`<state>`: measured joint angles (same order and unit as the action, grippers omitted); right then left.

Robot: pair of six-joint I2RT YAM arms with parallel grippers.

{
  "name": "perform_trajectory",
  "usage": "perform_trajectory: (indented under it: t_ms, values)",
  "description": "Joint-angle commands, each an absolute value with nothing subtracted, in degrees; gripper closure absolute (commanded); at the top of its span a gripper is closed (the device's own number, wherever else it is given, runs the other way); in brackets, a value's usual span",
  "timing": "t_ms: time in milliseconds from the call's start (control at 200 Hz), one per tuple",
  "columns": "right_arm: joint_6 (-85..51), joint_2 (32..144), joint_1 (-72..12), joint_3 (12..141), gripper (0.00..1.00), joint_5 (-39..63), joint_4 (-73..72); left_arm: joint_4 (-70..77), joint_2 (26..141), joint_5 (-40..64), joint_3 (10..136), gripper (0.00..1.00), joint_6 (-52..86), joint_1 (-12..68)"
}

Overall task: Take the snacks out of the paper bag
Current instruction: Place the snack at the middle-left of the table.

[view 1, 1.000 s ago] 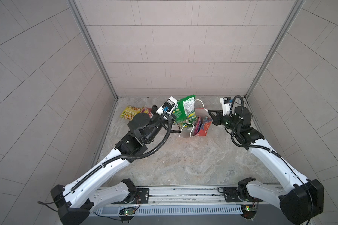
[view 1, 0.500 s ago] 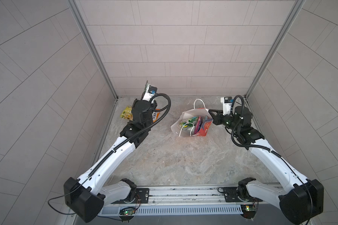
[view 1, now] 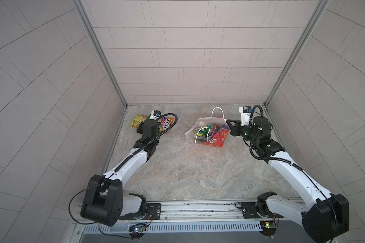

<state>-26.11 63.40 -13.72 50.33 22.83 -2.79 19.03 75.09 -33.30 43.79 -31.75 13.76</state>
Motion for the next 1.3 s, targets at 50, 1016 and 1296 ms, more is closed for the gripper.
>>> perform_trajectory:
  t_ms: [50,1016,1296]
  values:
    - [-26.4,62.5,-13.4,49.3,1.00,21.7,-2.6,34.2,75.7,-38.5,38.9,1.00,-34.9,13.1]
    - [-27.4,61.5,-12.8,48.1,1.00,21.2,-3.6,75.1,90.7,-43.6,27.3,0.47,-54.3,19.5]
    - [-28.2,61.8,-12.7,48.0,1.00,21.4,-4.2,53.1,76.5,-40.5,27.7,0.19,-37.9,30.0]
